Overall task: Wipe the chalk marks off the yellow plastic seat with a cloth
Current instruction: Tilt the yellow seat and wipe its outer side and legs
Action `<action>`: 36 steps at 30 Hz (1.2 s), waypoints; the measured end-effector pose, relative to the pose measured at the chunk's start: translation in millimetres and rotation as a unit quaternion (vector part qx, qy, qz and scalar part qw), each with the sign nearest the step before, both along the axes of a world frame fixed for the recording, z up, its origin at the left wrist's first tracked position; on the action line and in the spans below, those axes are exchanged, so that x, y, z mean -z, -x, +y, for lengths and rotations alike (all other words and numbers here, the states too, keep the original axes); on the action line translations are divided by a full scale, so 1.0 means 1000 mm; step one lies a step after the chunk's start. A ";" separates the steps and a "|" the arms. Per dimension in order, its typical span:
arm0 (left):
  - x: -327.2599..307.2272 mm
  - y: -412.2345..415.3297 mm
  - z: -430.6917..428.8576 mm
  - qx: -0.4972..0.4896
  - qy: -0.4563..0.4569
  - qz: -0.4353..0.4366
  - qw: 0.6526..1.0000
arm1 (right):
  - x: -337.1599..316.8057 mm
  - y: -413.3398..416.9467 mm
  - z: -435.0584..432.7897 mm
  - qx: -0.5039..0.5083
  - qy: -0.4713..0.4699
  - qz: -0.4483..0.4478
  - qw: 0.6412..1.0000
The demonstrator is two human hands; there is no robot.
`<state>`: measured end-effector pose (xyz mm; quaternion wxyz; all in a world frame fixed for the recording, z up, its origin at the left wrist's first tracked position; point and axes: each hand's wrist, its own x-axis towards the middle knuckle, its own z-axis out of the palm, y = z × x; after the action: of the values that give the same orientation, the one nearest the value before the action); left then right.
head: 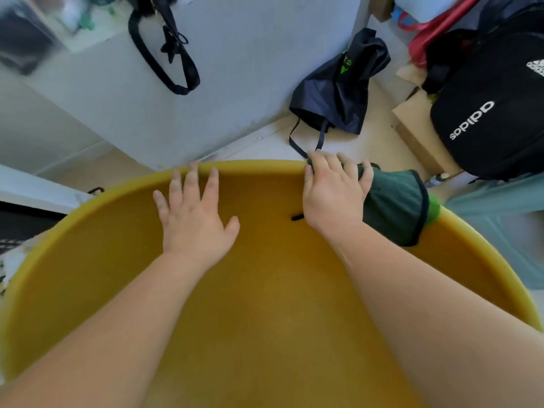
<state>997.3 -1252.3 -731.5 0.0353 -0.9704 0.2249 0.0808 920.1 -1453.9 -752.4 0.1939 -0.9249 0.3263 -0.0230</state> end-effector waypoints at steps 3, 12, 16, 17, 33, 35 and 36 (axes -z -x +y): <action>0.002 -0.021 0.058 -0.058 -0.019 0.003 0.998 | -0.001 -0.040 0.043 -0.047 -0.013 0.003 0.999; 0.013 -0.035 0.209 -0.112 -0.014 0.005 0.994 | -0.001 -0.118 0.177 -0.154 0.008 0.036 0.987; 0.017 -0.033 0.242 -0.083 -0.012 0.008 0.996 | 0.001 -0.144 0.238 -0.217 0.013 0.054 0.975; 0.017 -0.031 0.249 -0.085 -0.005 0.008 0.996 | 0.000 -0.150 0.255 -0.238 0.010 0.059 0.969; 0.015 0.013 0.317 -0.202 0.050 0.063 0.976 | 0.003 -0.143 0.278 -0.329 0.093 0.062 0.938; 0.012 0.012 0.307 -0.188 0.036 0.050 0.980 | 0.005 -0.136 0.243 -0.277 0.104 0.071 0.953; 0.010 0.012 0.300 -0.173 0.029 0.044 0.983 | 0.006 -0.130 0.227 -0.258 0.110 0.073 0.957</action>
<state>985.7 -952.5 -741.6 -0.0170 -0.9908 0.0567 0.1215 1049.9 -1227.1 -758.6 0.0660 -0.9924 0.0855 0.0592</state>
